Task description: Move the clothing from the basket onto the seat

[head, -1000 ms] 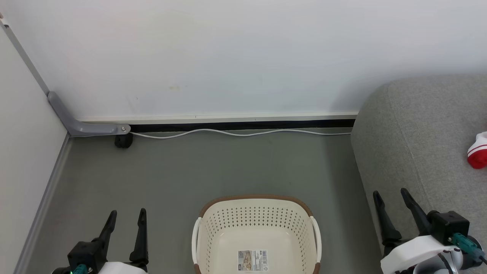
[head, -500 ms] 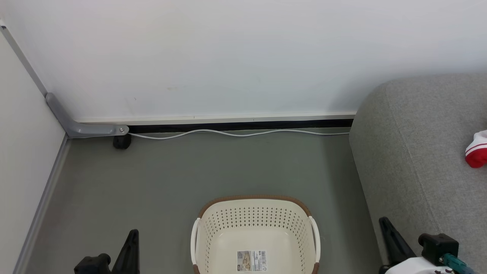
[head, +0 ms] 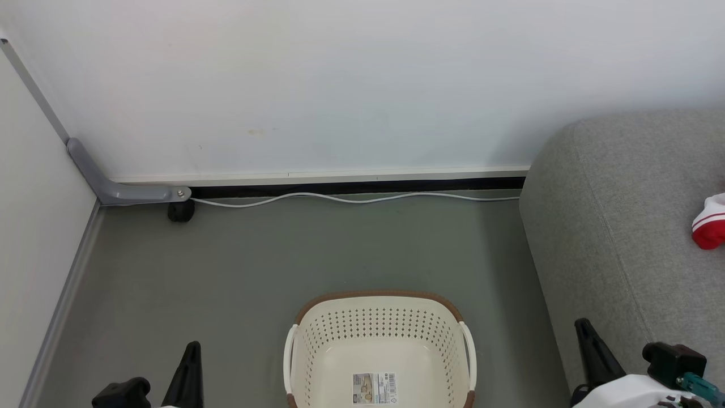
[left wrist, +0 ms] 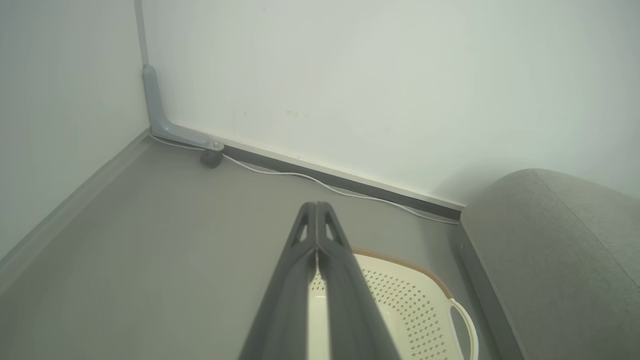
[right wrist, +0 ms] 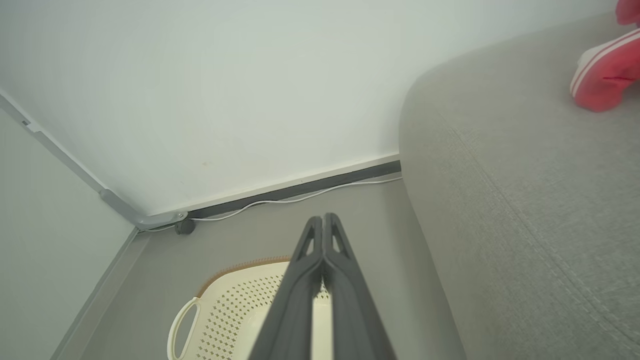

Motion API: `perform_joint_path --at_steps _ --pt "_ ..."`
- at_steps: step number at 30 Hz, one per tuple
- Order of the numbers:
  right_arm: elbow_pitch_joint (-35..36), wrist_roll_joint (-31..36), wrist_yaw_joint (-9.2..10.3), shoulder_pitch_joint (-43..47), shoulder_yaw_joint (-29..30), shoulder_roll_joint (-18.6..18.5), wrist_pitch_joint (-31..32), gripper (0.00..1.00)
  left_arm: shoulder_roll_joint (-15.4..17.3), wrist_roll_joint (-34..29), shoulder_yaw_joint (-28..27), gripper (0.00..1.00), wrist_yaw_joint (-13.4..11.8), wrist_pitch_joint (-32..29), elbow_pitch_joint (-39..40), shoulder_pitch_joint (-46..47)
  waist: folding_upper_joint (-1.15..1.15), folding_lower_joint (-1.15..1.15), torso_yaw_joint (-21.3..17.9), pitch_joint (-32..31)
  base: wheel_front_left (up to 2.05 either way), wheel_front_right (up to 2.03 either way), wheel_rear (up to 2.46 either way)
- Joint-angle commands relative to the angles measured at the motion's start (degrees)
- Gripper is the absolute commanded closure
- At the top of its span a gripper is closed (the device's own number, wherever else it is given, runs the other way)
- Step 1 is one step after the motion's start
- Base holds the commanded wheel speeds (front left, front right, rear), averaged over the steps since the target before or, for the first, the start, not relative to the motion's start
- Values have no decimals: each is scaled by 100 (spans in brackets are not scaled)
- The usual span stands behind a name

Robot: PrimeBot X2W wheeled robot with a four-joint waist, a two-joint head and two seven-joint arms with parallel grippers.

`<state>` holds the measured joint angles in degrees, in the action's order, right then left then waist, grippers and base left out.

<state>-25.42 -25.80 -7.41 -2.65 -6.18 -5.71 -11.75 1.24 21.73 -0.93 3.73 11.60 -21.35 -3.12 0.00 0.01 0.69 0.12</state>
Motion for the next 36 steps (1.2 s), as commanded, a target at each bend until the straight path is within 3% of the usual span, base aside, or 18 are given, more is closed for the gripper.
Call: perform_joint_path --at_steps 1,36 --pt "179 -184 -1 -186 43 -40 36 100 73 185 -72 100 38 -22 167 230 0 -1 -1 0 0 0 0" --pt "486 -2250 -3 -240 437 63 609 100 103 2381 -227 100 146 -593 349 453 0 -1 -23 2 0 0 0"
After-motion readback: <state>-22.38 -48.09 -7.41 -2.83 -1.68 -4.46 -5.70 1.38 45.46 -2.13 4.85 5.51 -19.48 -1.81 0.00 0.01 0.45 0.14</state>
